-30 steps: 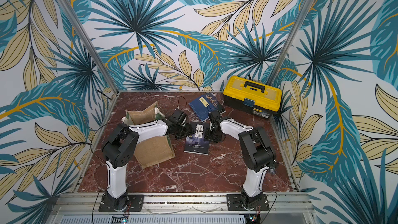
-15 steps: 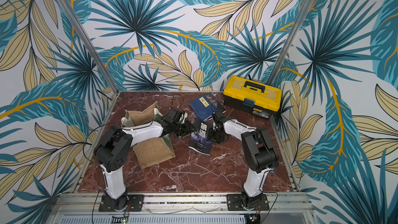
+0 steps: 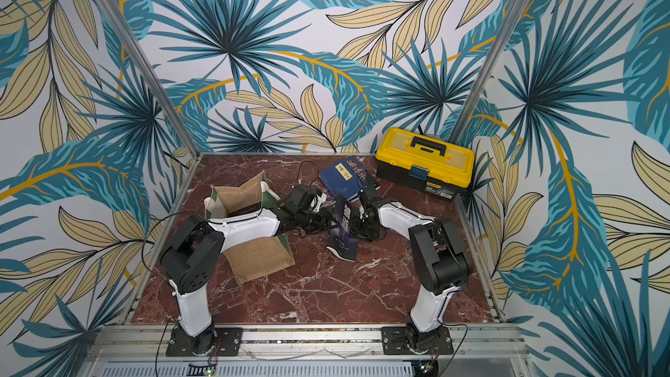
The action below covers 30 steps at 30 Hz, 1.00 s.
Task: Put the books into the canvas bag
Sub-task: Pick up the book from the center of the board, then place the book in the canvas bag.
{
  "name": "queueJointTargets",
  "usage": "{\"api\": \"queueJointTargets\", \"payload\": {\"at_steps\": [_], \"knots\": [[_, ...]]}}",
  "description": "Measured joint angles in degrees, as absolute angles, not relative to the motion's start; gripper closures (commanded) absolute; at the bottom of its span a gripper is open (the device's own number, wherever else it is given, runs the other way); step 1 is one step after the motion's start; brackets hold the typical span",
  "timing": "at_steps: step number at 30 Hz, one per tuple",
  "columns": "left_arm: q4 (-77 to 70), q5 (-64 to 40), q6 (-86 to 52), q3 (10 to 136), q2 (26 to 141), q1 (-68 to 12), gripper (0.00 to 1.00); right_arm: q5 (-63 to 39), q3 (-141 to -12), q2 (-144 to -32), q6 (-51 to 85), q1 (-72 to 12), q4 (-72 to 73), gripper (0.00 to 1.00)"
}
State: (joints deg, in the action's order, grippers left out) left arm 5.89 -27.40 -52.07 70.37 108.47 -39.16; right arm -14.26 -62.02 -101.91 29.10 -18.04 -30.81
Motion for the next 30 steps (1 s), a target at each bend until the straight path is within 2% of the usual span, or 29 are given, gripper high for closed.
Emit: {"api": "queueJointTargets", "payload": {"at_steps": [3,8,13,18,25,30], "knots": [[8.4,-26.3,-50.5,70.4,107.9,-39.2,0.91,-13.7,-62.0,-101.1,29.0,-18.1,-32.4,0.58],[16.6,-24.3,-46.9,71.8,104.6,-40.1,0.98,-13.8,-62.2,-97.9,28.4,-18.5,-35.9,0.55],[25.6,-21.0,-42.7,75.7,97.1,-41.2,0.99,-14.1,-65.4,-92.6,28.1,-18.7,-39.5,0.48],[31.3,-17.9,-39.2,78.4,86.1,-40.2,0.99,-14.3,-69.6,-86.4,28.1,-18.7,-39.9,0.48],[35.4,-9.8,-35.6,78.1,67.5,-39.8,1.00,-18.0,-73.6,-85.8,31.4,-19.4,-39.0,0.48],[35.5,-0.8,-34.1,73.5,50.3,-39.7,1.00,-16.0,-83.4,-88.6,31.9,-25.8,-39.6,0.48]]}}
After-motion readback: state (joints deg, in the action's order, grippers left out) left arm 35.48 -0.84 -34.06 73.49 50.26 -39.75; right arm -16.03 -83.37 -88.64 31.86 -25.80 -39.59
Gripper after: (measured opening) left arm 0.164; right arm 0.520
